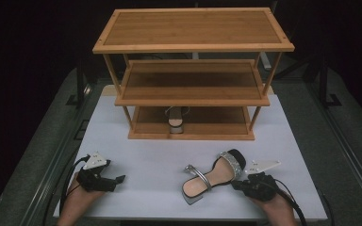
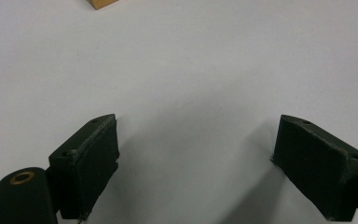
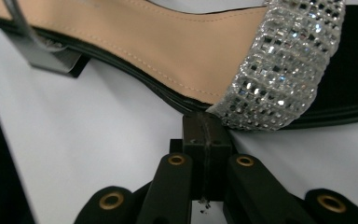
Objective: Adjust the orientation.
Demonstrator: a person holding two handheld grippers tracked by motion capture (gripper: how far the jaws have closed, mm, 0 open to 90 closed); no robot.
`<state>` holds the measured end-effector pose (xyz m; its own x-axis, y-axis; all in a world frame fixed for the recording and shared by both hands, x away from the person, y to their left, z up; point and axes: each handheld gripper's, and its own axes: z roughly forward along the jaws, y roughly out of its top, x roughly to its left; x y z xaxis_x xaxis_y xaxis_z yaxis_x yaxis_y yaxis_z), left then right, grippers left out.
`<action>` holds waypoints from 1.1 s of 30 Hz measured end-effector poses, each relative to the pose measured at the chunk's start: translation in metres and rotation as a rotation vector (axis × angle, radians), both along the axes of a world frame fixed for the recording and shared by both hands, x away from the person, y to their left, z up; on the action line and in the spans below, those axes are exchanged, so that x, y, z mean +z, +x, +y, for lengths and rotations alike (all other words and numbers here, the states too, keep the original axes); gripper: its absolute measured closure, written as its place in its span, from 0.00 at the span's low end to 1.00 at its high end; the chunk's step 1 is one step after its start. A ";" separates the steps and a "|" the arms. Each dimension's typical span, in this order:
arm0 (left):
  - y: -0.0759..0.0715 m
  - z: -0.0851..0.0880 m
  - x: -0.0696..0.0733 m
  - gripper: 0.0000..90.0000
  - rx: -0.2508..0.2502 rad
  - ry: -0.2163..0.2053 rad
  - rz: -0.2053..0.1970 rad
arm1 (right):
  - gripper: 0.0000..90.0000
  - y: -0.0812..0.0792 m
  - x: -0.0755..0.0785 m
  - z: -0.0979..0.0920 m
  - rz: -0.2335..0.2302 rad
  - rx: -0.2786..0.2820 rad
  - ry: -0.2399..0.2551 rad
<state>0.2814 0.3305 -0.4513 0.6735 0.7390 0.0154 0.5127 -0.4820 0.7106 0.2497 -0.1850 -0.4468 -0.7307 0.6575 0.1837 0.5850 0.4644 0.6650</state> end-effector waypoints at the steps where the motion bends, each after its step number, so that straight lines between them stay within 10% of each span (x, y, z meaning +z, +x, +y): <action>1: 0.000 0.000 0.000 0.14 0.000 0.000 0.000 | 1.00 0.004 0.000 0.002 0.001 -0.001 0.001; 16: 0.000 0.000 0.000 0.14 -0.001 -0.002 0.002 | 0.99 0.032 0.001 0.018 -0.039 -0.010 -0.028; 28: 0.000 0.000 0.000 0.14 -0.001 -0.003 0.003 | 0.79 -0.007 0.028 0.032 -0.092 0.117 0.202; 33: 0.001 0.000 0.000 0.14 -0.002 -0.004 0.005 | 0.78 -0.003 0.027 0.048 -0.080 0.154 0.207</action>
